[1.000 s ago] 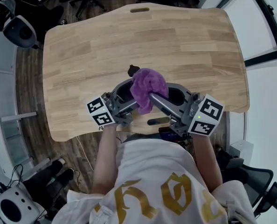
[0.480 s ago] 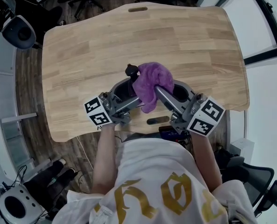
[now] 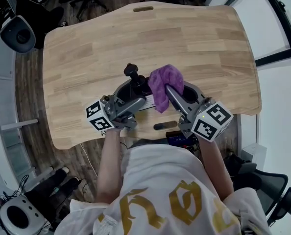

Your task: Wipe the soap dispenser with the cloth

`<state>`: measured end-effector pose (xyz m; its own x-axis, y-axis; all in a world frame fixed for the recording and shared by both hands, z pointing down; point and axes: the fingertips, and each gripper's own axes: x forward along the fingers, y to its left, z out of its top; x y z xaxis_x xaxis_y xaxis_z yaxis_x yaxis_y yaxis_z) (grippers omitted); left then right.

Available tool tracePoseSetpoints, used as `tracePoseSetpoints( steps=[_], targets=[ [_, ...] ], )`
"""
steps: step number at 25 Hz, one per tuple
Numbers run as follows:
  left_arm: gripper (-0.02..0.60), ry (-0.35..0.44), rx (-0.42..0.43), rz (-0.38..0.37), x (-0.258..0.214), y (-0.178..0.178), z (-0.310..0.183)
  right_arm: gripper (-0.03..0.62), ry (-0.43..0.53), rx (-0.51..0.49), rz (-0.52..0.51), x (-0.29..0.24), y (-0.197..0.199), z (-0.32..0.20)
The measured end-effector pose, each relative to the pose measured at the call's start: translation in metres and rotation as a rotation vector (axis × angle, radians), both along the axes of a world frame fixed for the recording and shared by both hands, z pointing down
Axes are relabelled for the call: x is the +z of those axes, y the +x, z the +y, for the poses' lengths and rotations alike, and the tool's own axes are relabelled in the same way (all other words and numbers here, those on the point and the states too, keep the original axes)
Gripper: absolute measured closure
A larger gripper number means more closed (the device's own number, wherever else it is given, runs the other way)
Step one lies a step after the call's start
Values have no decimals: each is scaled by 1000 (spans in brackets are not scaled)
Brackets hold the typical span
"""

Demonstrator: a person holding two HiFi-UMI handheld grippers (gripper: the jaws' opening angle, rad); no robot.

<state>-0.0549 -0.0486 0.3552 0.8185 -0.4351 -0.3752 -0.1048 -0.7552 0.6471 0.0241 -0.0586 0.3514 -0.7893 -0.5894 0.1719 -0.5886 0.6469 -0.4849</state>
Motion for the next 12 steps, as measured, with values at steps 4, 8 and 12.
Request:
tracePoseSetpoints(
  steps=[4,8,12],
  targets=[
    [255,-3,-9,-1,0,-1,-4,530,-34,17,-15,5,-1,-1],
    [255,-13,-35,33,-1,-7,-9,530,-62,29,-43,8,-4,-4],
    [255,-30,-66,80,-3,-14,-14,530,-60,24,-41,8,-6,-4]
  ],
)
